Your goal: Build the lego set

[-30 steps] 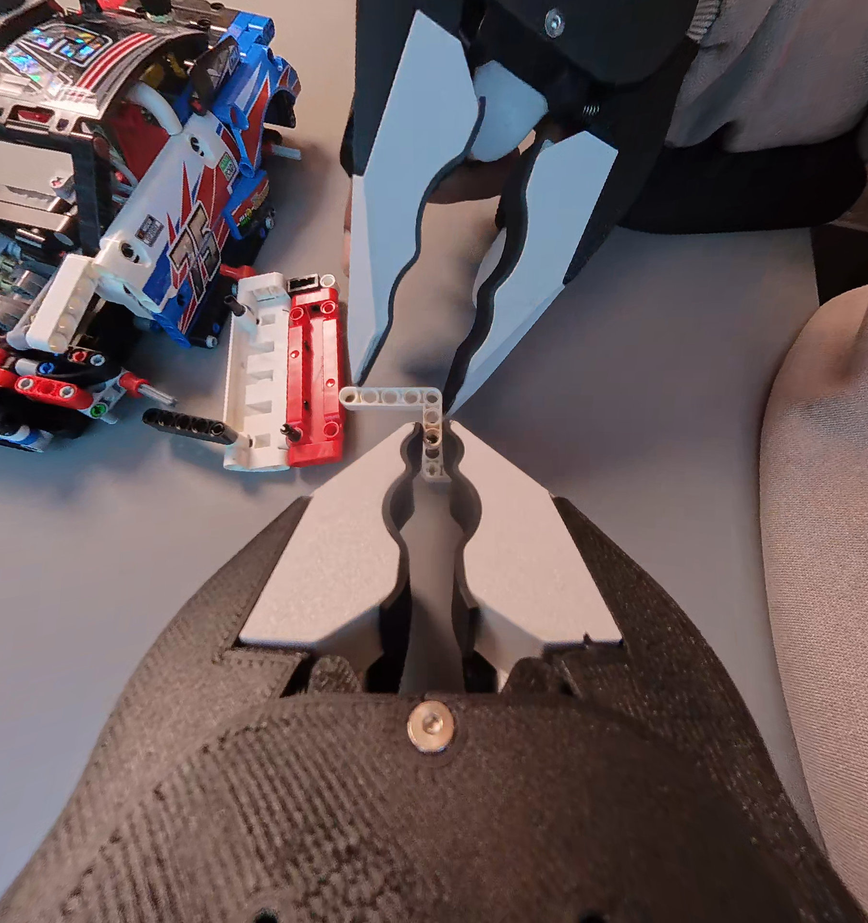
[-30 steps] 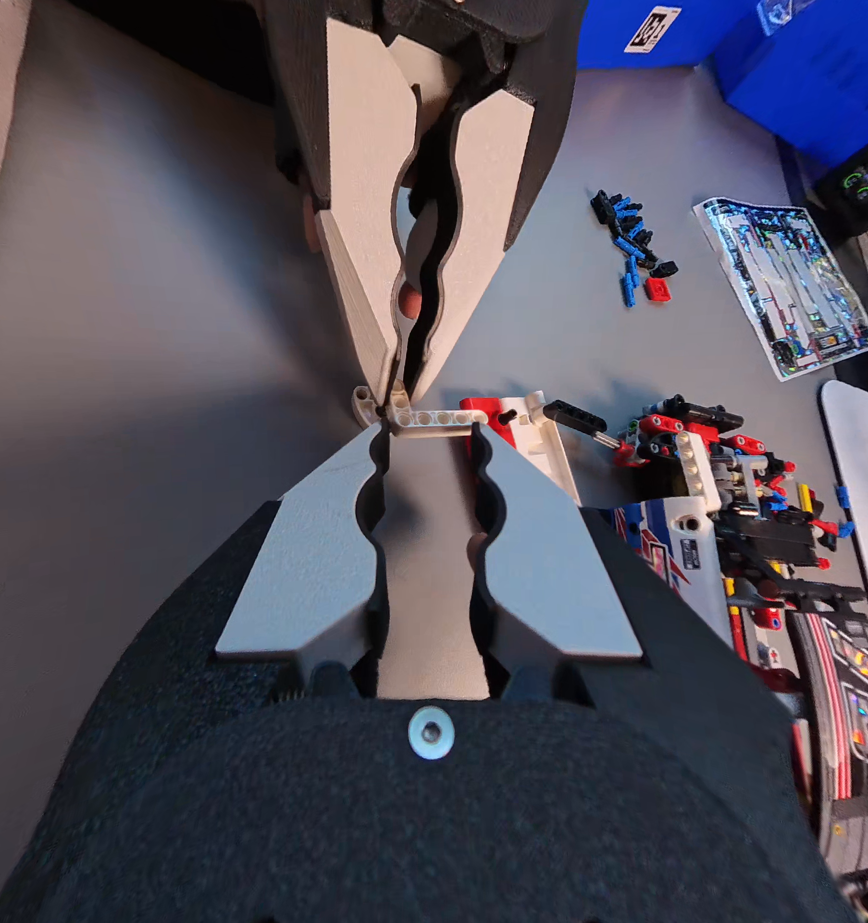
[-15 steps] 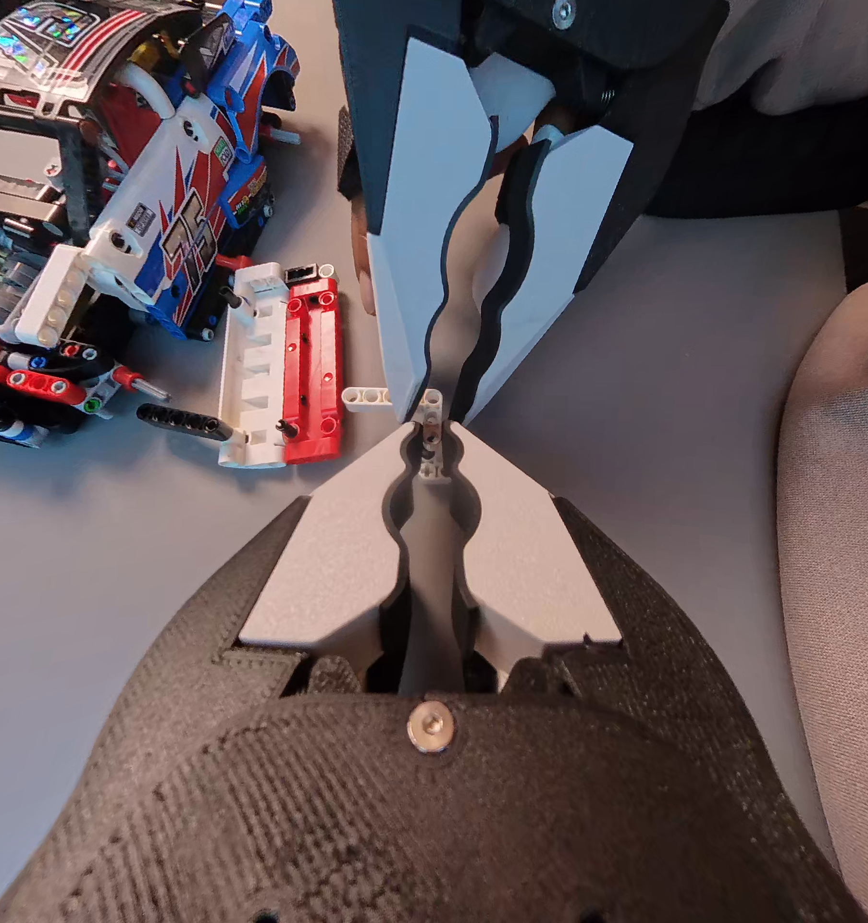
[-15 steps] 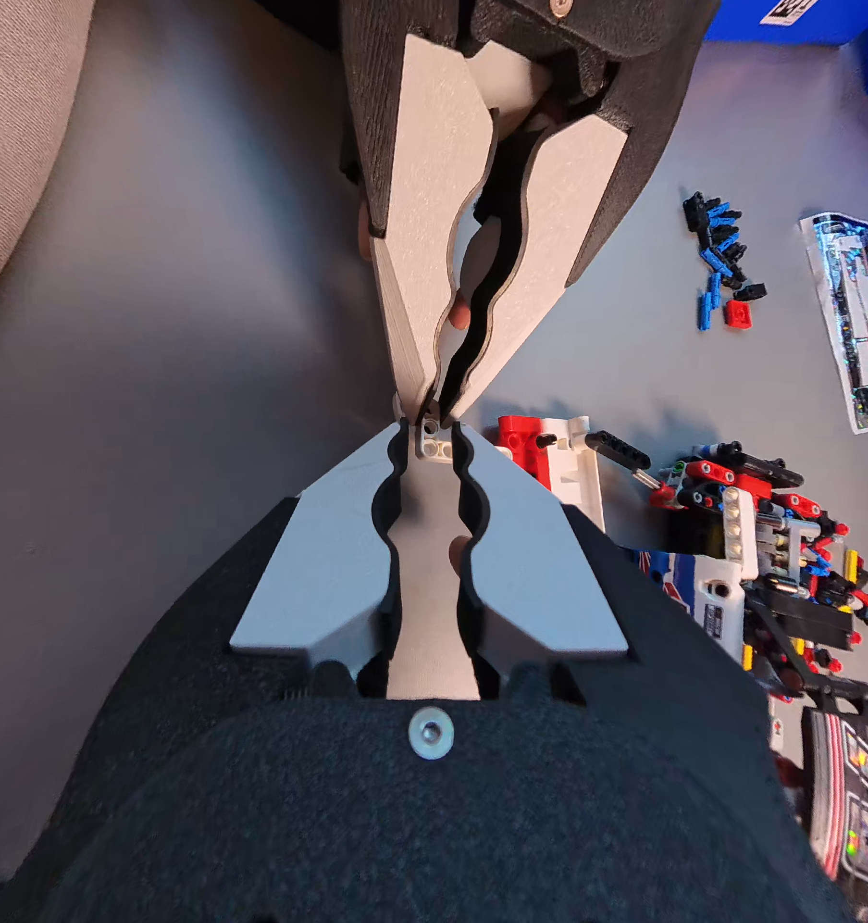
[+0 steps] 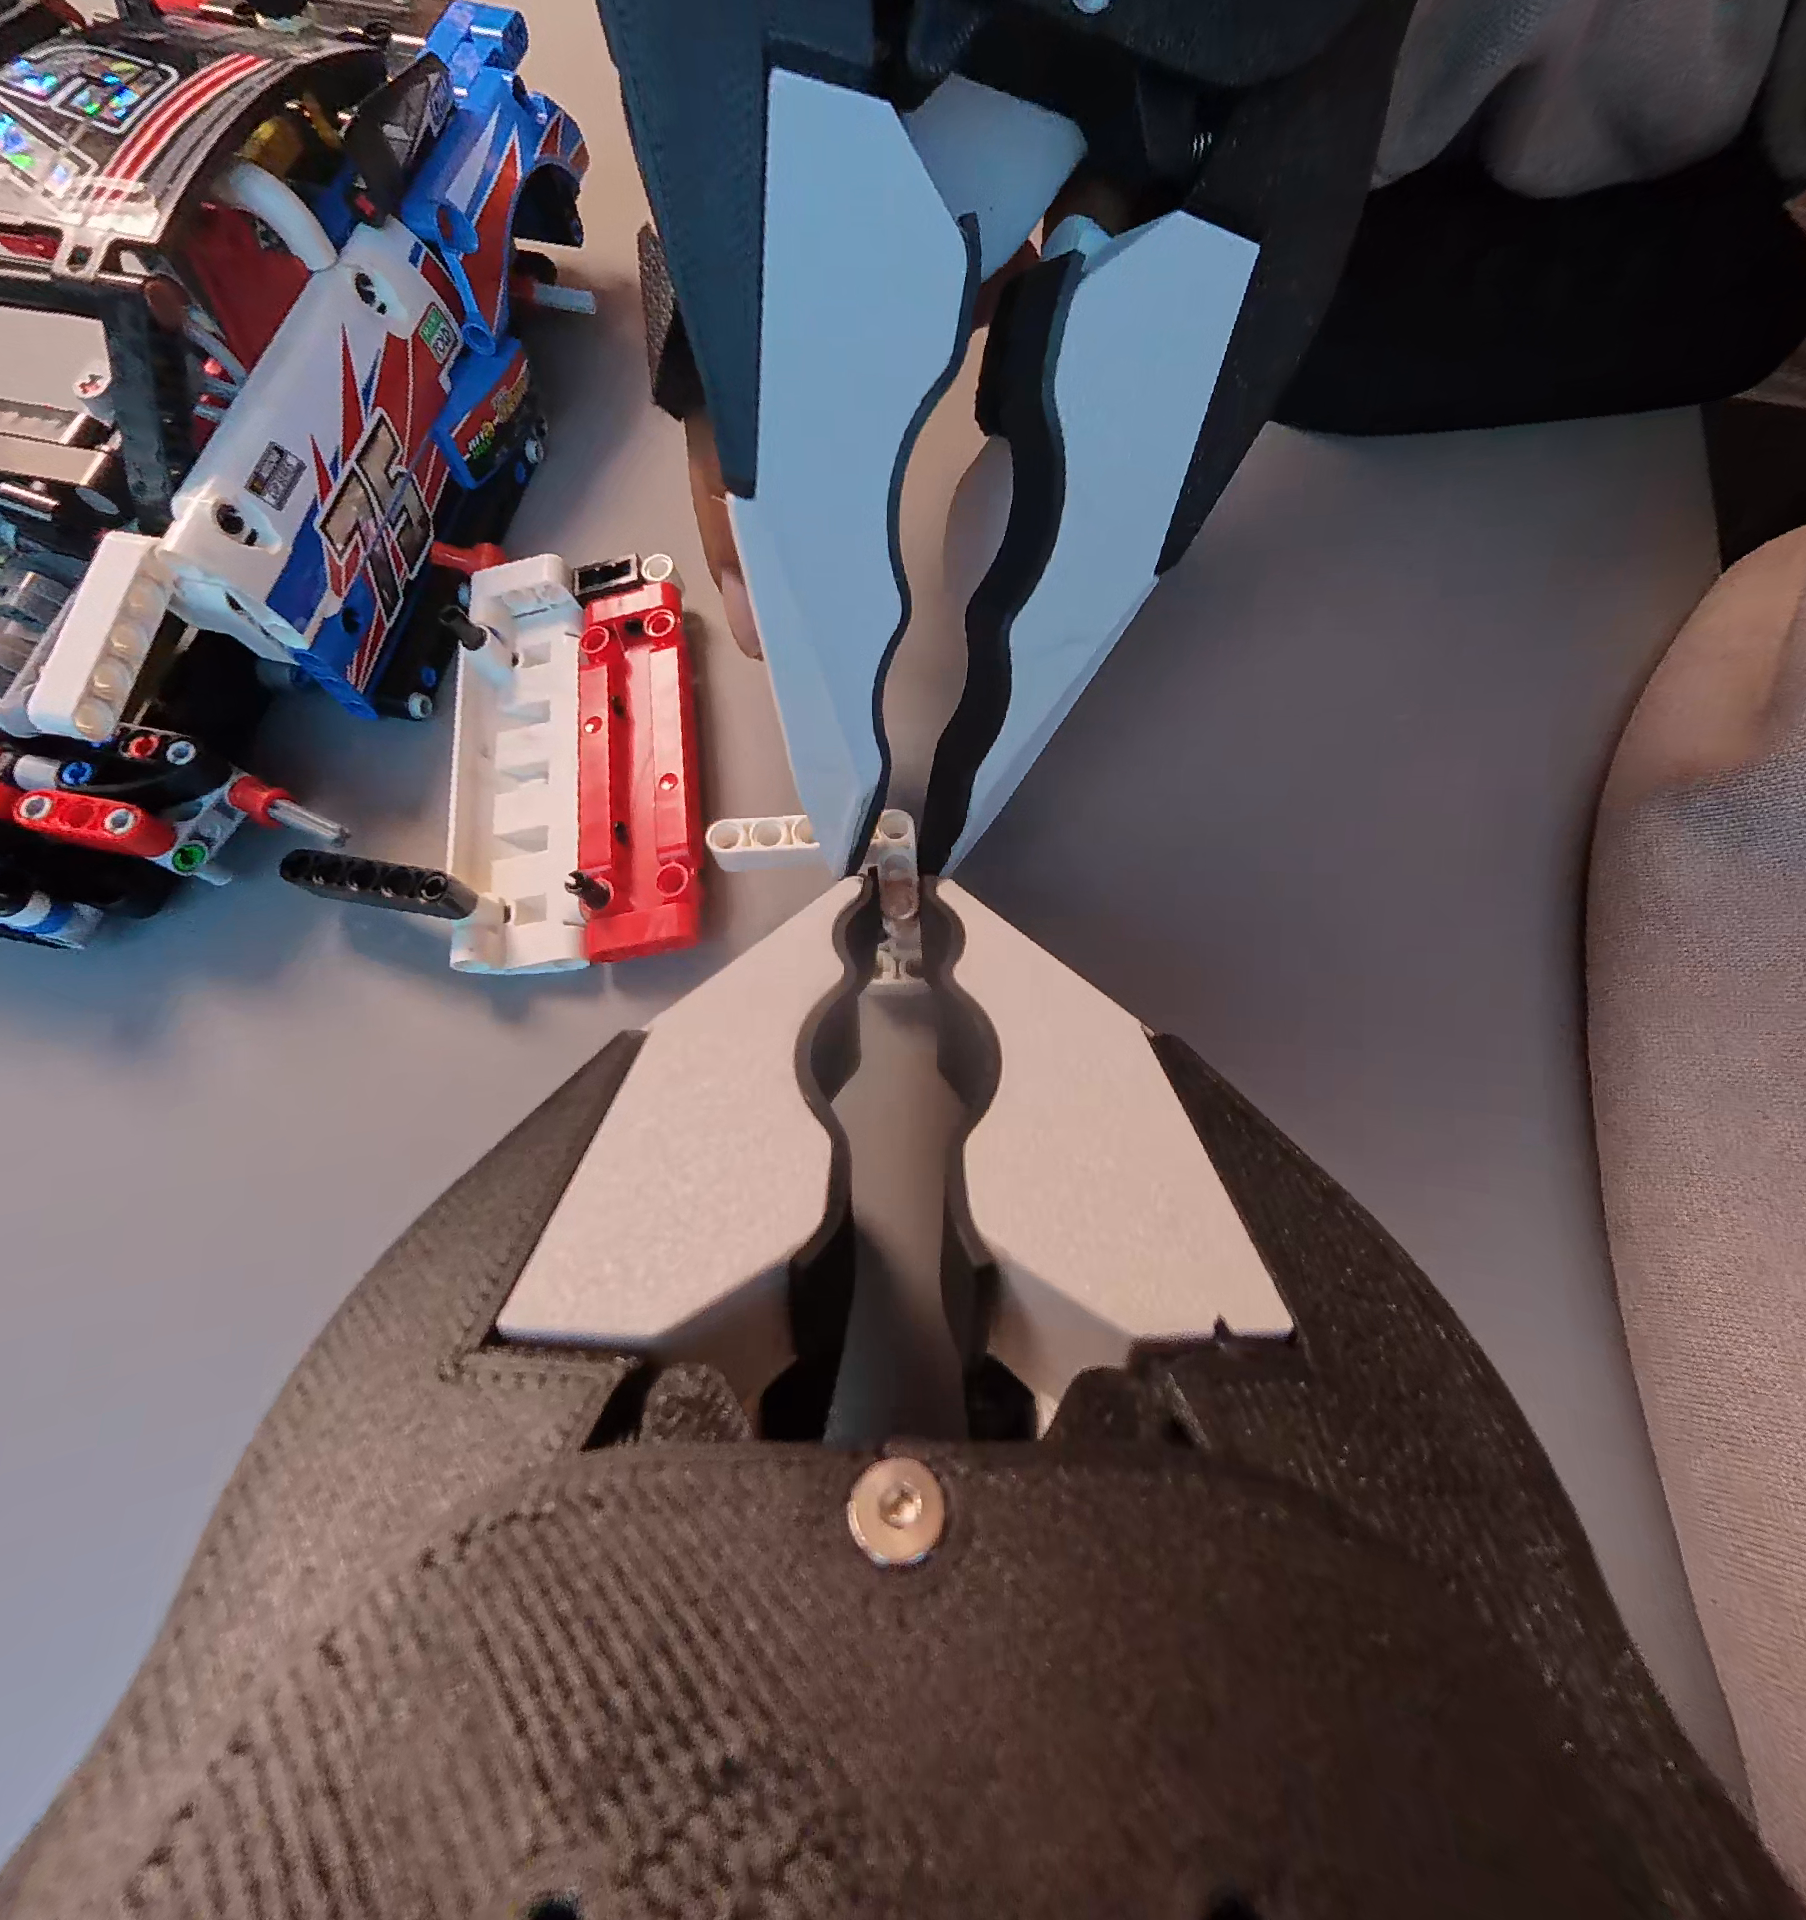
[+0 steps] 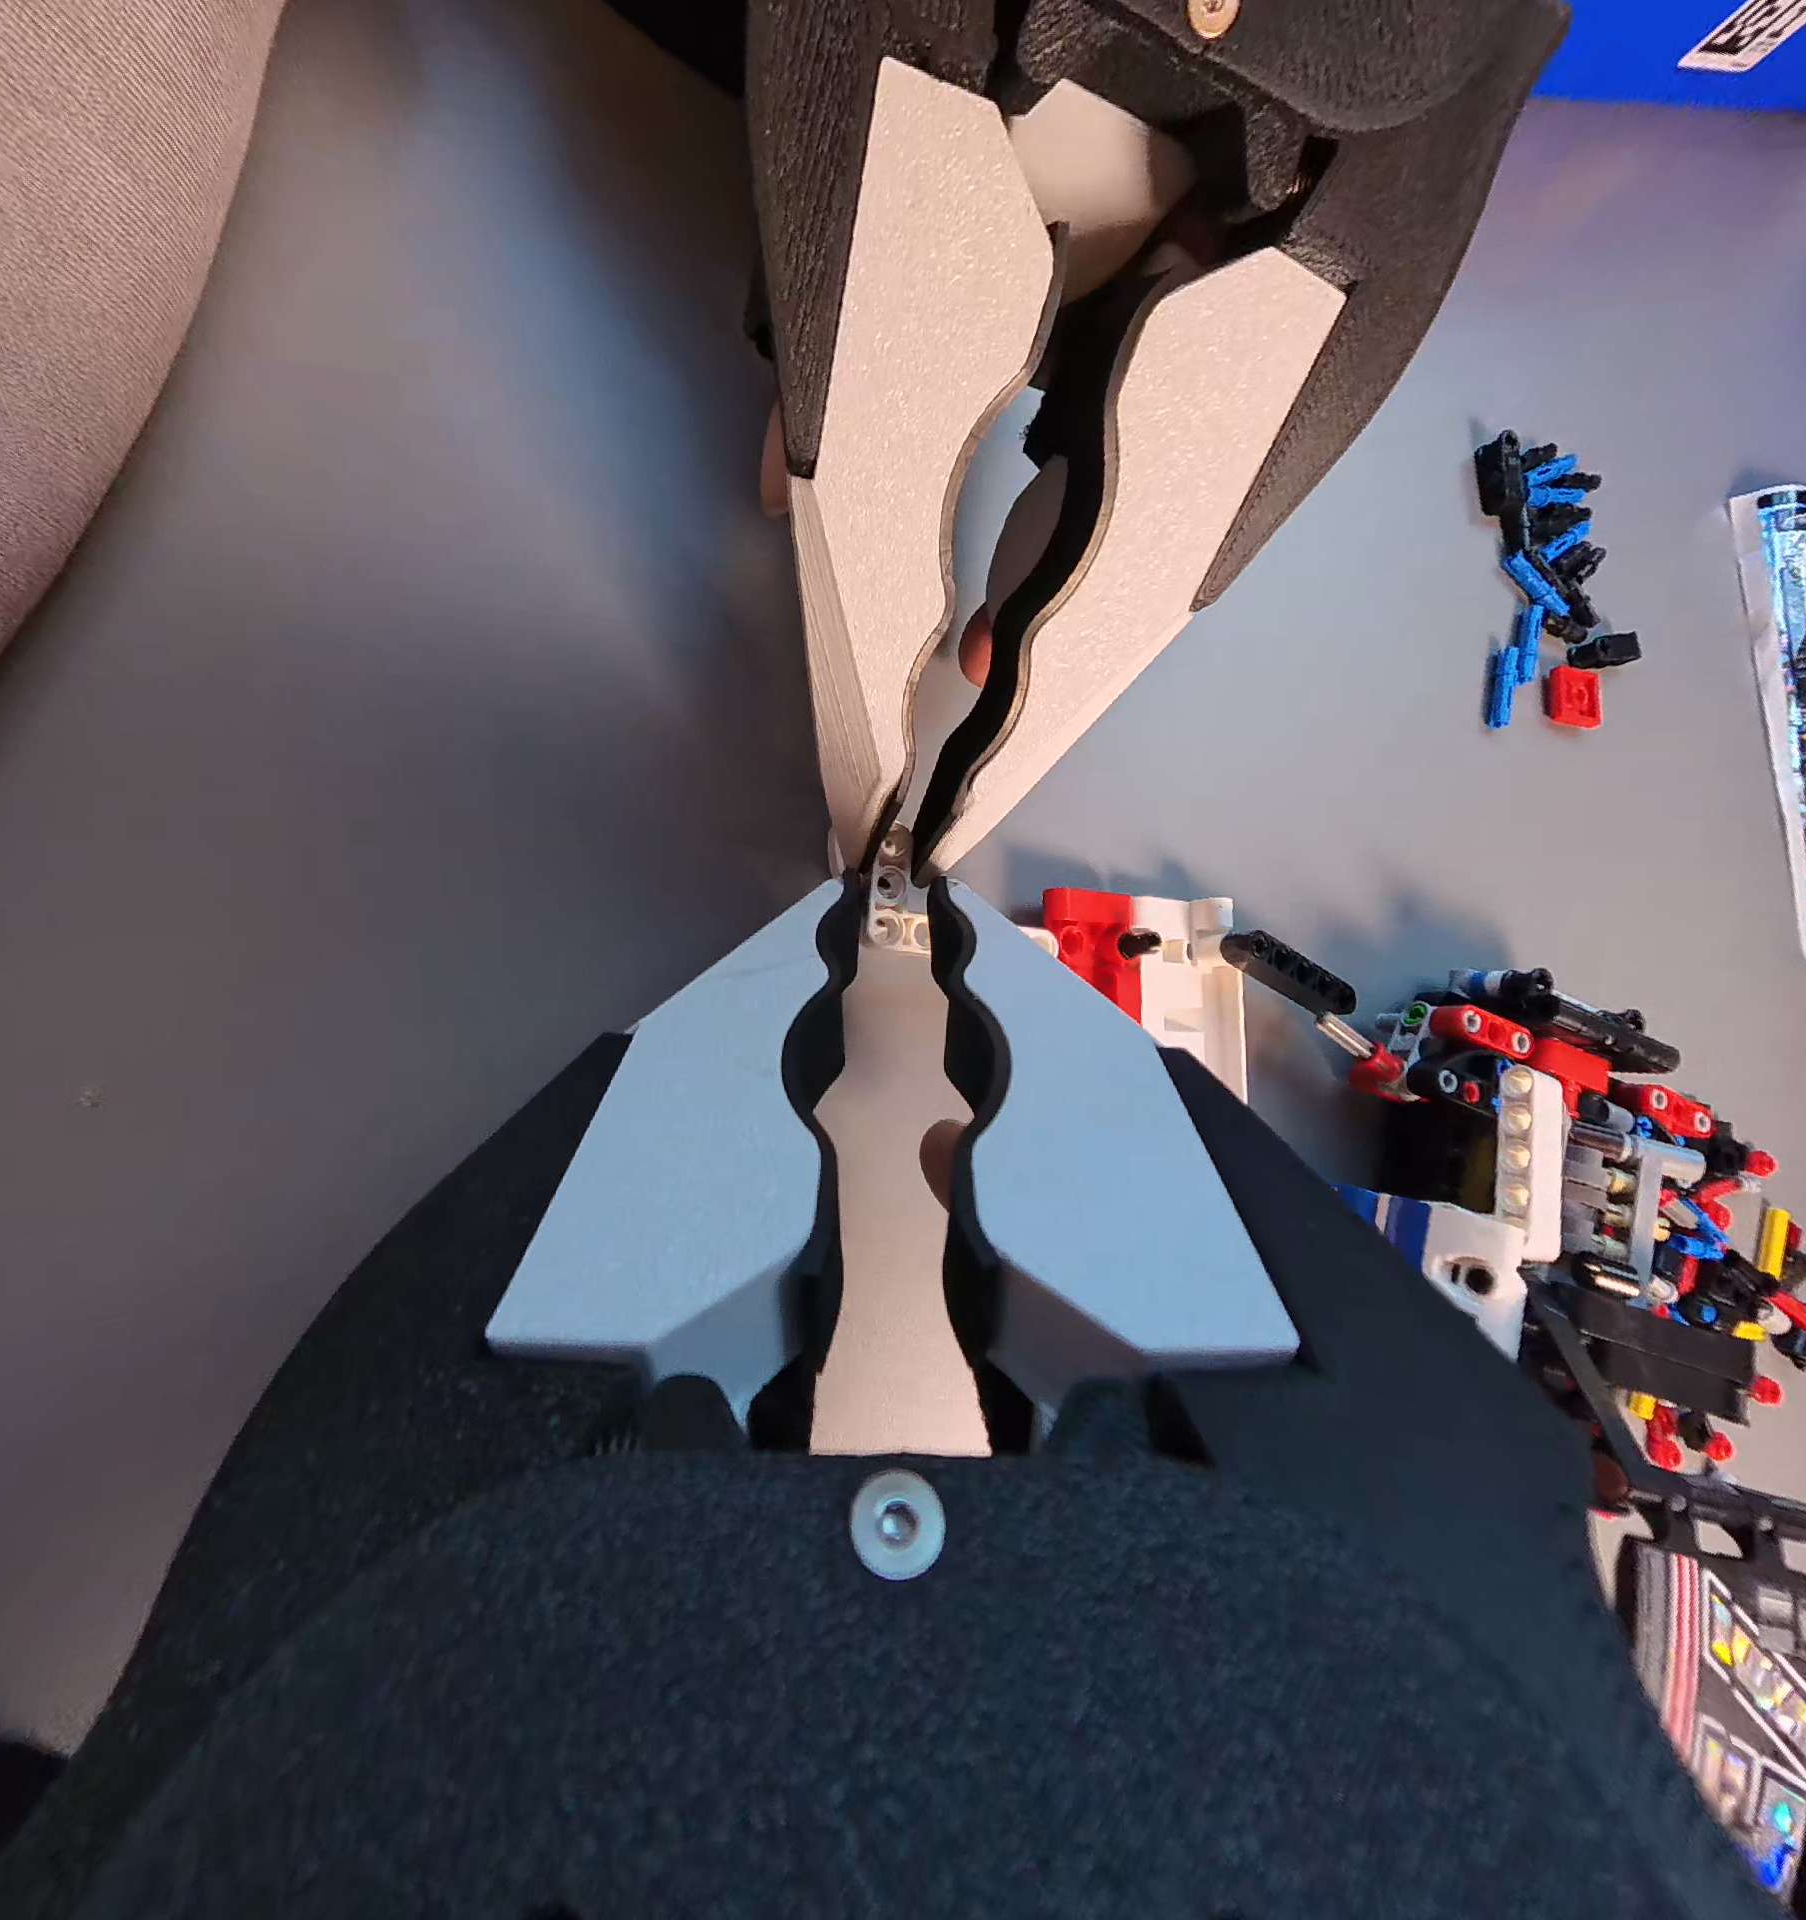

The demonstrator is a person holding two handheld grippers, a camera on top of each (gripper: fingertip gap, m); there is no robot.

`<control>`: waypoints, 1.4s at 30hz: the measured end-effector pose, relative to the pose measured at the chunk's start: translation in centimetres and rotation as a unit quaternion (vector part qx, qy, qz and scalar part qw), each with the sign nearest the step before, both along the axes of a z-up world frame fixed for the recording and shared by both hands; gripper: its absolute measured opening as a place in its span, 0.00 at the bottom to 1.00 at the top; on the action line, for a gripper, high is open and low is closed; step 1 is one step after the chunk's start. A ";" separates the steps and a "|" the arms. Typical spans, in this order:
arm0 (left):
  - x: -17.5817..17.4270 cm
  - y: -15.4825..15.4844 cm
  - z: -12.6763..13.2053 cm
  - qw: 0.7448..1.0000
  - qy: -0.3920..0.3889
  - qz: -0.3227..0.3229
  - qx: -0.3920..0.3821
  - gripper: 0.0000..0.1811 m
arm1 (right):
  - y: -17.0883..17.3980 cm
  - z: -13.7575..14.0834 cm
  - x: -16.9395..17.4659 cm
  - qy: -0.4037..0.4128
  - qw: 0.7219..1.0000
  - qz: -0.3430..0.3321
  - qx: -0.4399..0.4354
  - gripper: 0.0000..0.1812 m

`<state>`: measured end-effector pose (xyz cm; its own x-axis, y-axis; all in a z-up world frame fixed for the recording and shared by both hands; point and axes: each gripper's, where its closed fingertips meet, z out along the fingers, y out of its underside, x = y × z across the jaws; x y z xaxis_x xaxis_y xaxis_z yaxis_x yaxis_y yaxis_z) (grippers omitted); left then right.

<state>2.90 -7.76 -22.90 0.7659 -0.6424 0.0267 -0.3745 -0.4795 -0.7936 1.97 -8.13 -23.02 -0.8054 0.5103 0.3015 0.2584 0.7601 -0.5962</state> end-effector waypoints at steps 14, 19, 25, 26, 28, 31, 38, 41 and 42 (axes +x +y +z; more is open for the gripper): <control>-0.9 -1.3 -0.9 0.999 0.008 -0.006 -0.041 0.14 | 0.1 -0.1 -0.1 0.003 0.999 0.004 0.042 0.03; -0.7 -0.6 -1.4 0.999 0.026 0.003 -0.024 0.09 | 0.4 -0.2 -0.3 0.002 0.997 -0.001 0.075 0.03; -0.5 -0.5 -1.4 0.999 0.031 0.000 -0.016 0.07 | 0.5 -0.3 -0.2 -0.005 0.996 -0.010 0.088 0.03; -0.5 -0.4 -1.4 0.999 0.031 0.000 -0.015 0.07 | 0.5 -0.3 -0.2 -0.005 0.996 -0.012 0.092 0.03; -0.5 -0.4 -1.4 0.999 0.029 0.000 -0.014 0.07 | 0.5 -0.3 -0.1 -0.007 0.995 -0.015 0.102 0.03; -0.4 -0.3 -1.3 1.000 0.019 0.001 -0.017 0.07 | 0.6 -0.3 0.0 -0.009 0.994 -0.021 0.111 0.03; -0.6 0.3 0.8 0.998 -0.052 0.015 0.010 0.10 | 0.7 -0.3 -0.1 -0.010 0.993 -0.032 0.117 0.03; -0.3 0.5 -0.1 1.000 -0.024 0.010 0.010 0.05 | 0.5 -0.3 0.0 -0.011 0.993 -0.035 0.114 0.03; -0.1 0.5 -0.3 1.000 -0.019 0.008 0.010 0.03 | 0.5 -0.3 0.0 -0.010 0.993 -0.036 0.114 0.03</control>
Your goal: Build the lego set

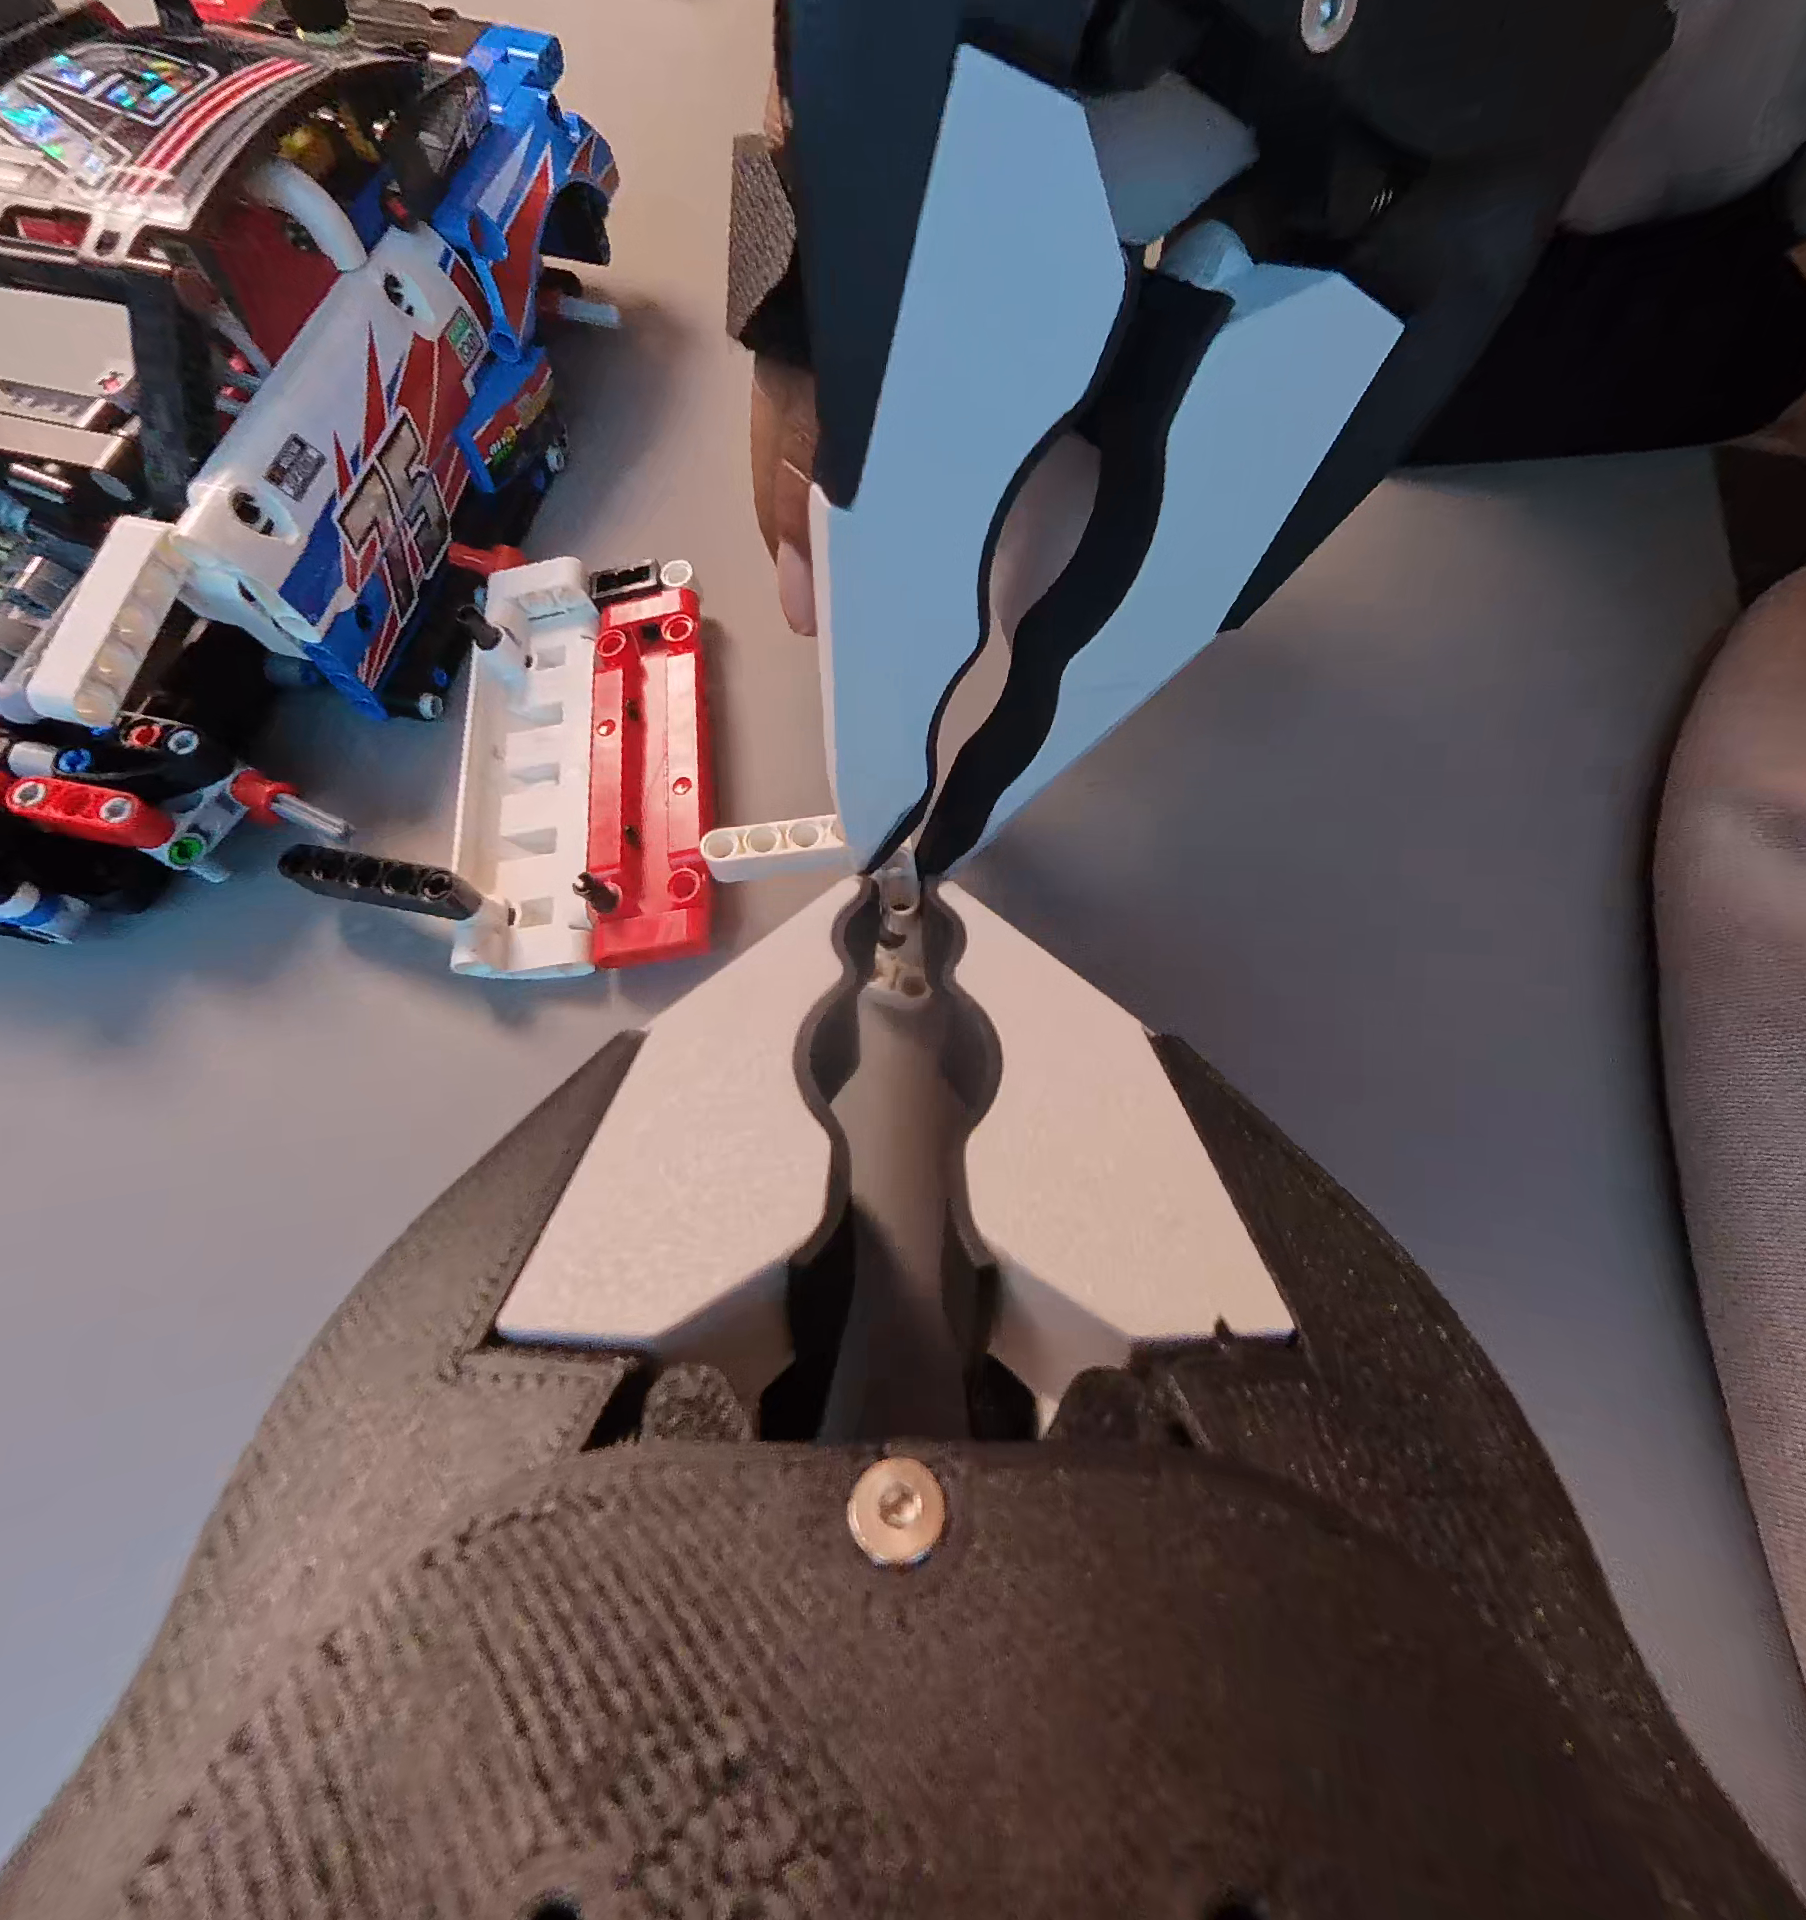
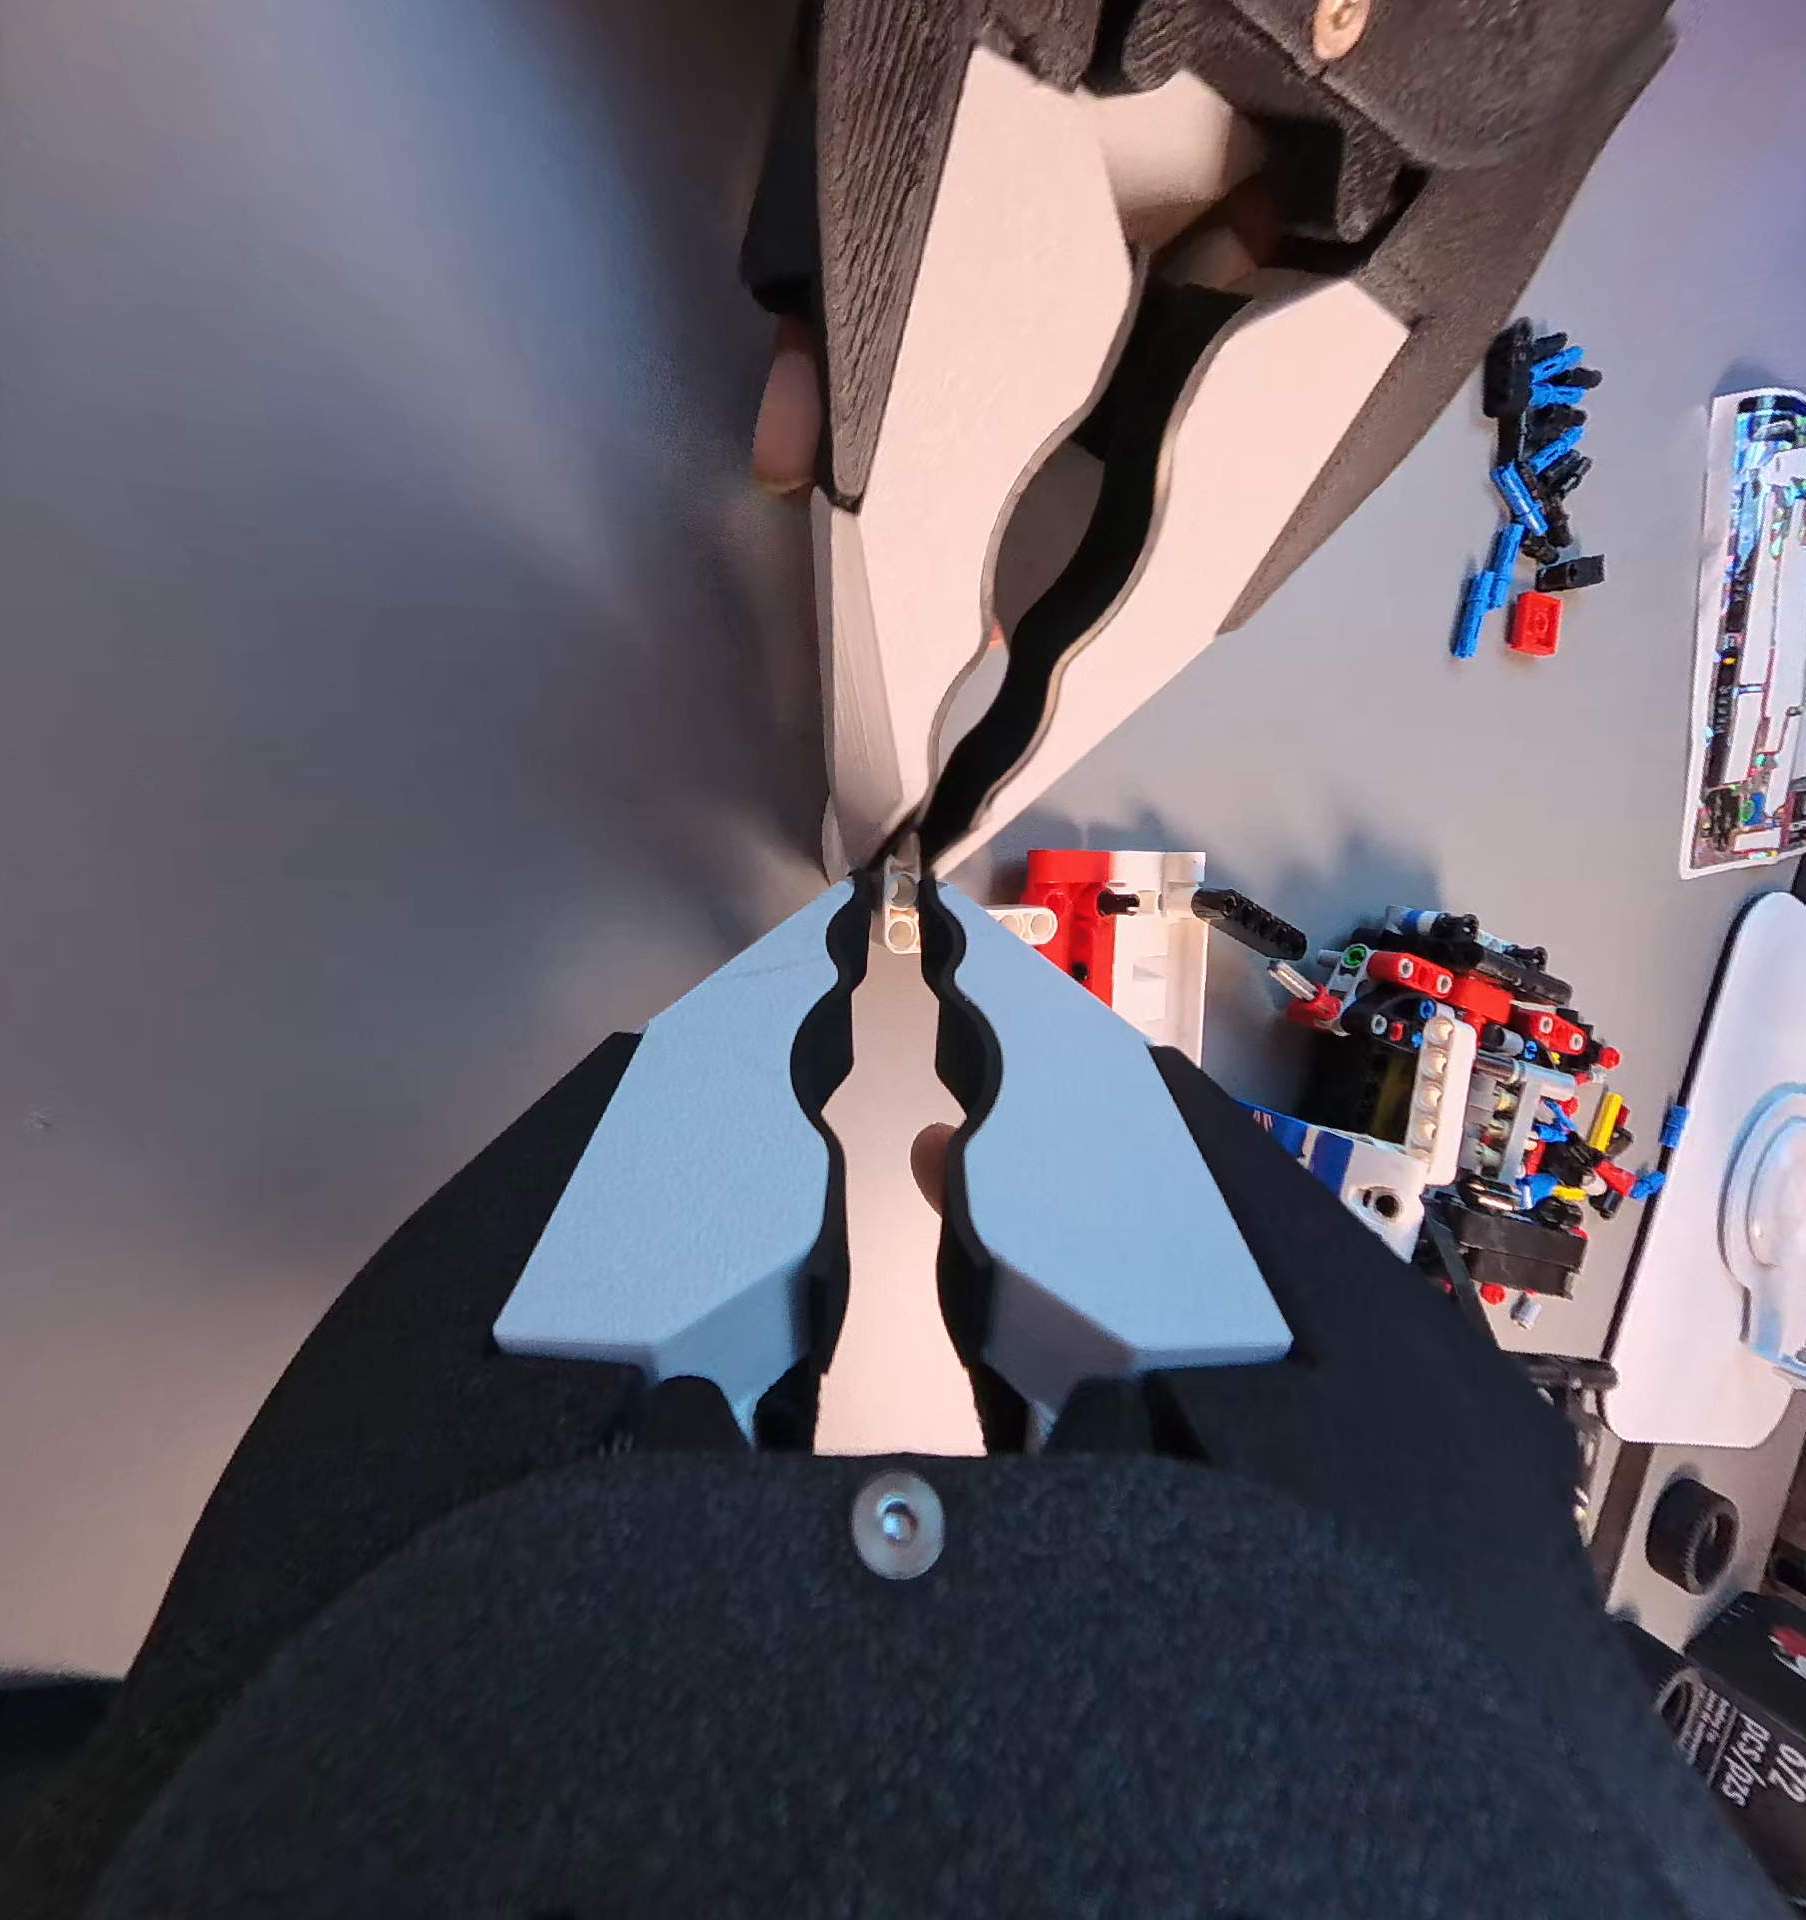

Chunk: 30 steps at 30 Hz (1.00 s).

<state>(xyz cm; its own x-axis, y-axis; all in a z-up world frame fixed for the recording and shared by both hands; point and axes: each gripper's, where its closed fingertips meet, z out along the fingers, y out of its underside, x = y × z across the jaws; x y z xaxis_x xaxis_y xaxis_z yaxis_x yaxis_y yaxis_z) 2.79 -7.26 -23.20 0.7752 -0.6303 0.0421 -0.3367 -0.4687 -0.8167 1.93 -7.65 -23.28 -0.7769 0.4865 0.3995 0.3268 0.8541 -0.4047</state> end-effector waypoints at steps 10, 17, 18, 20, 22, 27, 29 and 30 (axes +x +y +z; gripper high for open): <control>0.2 -0.1 -0.1 1.000 0.002 -0.015 0.006 0.03 | 0.1 0.2 0.1 0.010 0.997 -0.021 -0.068 0.06; 0.2 -0.2 -0.1 1.000 0.008 -0.021 0.010 0.03 | 1.1 1.2 0.6 0.009 0.981 -0.050 -0.186 0.13; 0.2 -0.2 -0.1 1.000 0.008 -0.022 0.011 0.03 | 0.7 1.5 0.7 0.016 0.979 -0.042 -0.198 0.11; 0.2 -0.3 -0.1 1.000 0.008 -0.024 0.011 0.03 | 0.1 1.7 0.8 0.027 0.979 -0.027 -0.201 0.10; 0.3 -0.3 -0.1 0.999 0.013 -0.027 0.015 0.03 | -0.2 1.5 0.8 0.029 0.981 -0.019 -0.190 0.09; 0.3 -0.3 -0.1 0.999 0.029 -0.030 0.023 0.03 | -0.5 0.9 0.5 0.019 0.986 -0.011 -0.163 0.08; 0.2 -0.4 -0.1 0.999 0.031 -0.030 0.024 0.03 | -0.4 0.7 0.3 0.022 0.987 -0.011 -0.158 0.06; 0.1 -0.4 -0.1 0.999 0.032 -0.029 0.024 0.03 | -0.4 0.7 0.3 0.021 0.987 -0.012 -0.159 0.05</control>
